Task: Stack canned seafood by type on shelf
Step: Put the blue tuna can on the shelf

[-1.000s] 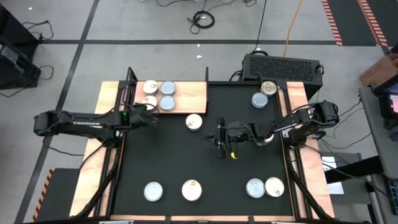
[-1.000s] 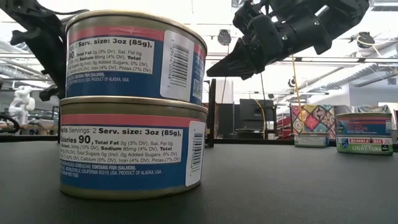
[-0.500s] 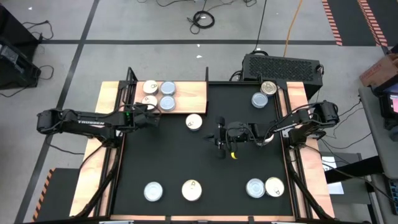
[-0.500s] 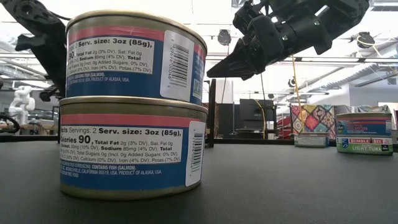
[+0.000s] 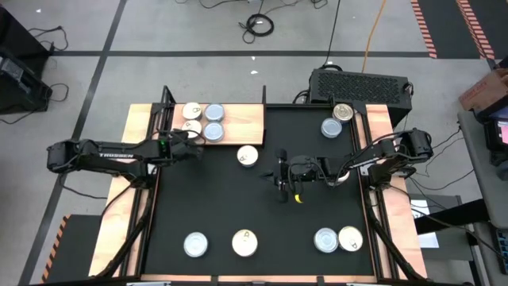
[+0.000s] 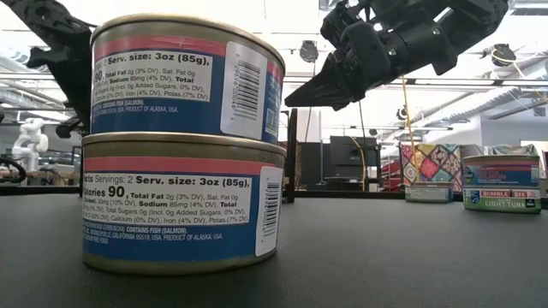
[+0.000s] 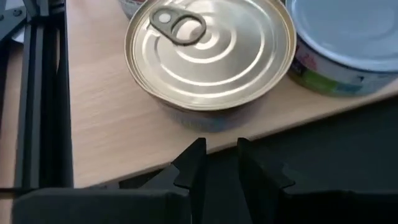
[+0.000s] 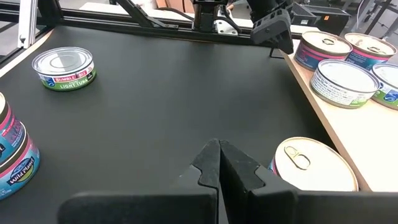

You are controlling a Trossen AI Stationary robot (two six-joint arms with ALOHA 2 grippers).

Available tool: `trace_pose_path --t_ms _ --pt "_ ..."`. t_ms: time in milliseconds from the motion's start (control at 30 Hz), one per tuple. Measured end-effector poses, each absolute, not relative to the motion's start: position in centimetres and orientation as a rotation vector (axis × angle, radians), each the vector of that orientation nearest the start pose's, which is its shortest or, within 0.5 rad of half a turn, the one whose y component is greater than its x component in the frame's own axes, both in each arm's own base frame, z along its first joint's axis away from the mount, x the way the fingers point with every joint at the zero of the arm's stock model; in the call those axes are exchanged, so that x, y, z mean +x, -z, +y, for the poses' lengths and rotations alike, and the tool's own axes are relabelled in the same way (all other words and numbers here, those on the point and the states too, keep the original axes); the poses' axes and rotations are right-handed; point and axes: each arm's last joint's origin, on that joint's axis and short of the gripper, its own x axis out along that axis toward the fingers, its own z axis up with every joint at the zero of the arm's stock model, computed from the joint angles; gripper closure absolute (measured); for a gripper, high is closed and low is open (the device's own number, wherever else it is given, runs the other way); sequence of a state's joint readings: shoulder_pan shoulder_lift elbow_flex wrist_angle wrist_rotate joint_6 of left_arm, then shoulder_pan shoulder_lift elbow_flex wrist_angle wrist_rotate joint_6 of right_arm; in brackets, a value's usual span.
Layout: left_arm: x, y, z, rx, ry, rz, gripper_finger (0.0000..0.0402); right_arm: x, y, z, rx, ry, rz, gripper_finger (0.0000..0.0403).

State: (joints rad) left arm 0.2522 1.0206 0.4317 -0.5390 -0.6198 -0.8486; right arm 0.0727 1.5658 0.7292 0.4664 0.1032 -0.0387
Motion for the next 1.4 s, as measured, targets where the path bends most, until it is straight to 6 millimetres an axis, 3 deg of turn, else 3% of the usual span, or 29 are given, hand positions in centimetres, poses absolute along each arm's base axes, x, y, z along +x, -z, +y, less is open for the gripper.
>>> trace_pose_path --t_ms 133,300,433,567,733,967,1233,1400 --pt "15.3 -17.6 5.0 -0.473 -1.150 0.779 0.0308 31.7 -19.1 2.0 -0.071 0.023 0.370 0.0403" --pt "16.2 -21.2 3.5 -0.424 -1.011 0.853 0.0308 31.7 -19.1 2.0 -0.071 0.023 0.369 0.0403" --pt "17.2 -24.3 2.0 -0.419 -0.697 0.961 0.0308 31.7 -19.1 2.0 -0.071 0.023 0.370 0.0403" --pt "18.0 -26.1 0.2 -0.560 -0.311 1.010 0.0308 31.7 -19.1 2.0 -0.070 0.023 0.370 0.0403" --pt "19.8 -27.0 -1.8 -0.520 -0.042 0.872 0.0308 31.7 -19.1 2.1 -0.071 0.019 0.369 0.0403" --pt "23.6 -27.0 -5.3 -0.292 0.206 0.675 0.0308 31.6 -19.1 2.4 -0.073 0.009 0.368 0.0403" --pt "26.5 -23.8 -11.3 0.341 0.557 0.517 0.0308 31.7 -19.1 2.5 -0.046 0.013 0.363 0.0403" --pt "27.9 -23.6 -13.7 0.415 0.554 0.527 0.0308 31.7 -19.2 2.5 -0.018 0.018 0.353 0.0403"
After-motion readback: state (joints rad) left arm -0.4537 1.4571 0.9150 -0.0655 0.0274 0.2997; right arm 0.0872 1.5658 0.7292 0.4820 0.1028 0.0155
